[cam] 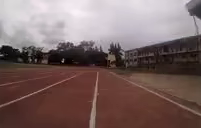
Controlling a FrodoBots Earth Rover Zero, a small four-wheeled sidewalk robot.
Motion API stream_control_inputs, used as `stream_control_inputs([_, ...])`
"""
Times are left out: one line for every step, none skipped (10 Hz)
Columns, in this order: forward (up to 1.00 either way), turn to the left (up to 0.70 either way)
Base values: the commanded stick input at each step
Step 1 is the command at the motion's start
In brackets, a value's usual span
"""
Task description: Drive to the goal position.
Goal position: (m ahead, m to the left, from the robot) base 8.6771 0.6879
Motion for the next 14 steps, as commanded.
stream_control_inputs([0.5, 0.0])
stream_control_inputs([0.5, 0.0])
stream_control_inputs([0.5, 0.0])
stream_control_inputs([0.5, 0.0])
stream_control_inputs([0.5, 0.0])
stream_control_inputs([0.5, 0.0])
stream_control_inputs([0.5, 0.0])
stream_control_inputs([0.5, 0.0])
stream_control_inputs([0.5, 0.0])
stream_control_inputs([0.5, 0.0])
stream_control_inputs([0.5, 0.0])
stream_control_inputs([0.5, 0.0])
stream_control_inputs([0.5, 0.0])
stream_control_inputs([0.5, 0.0])
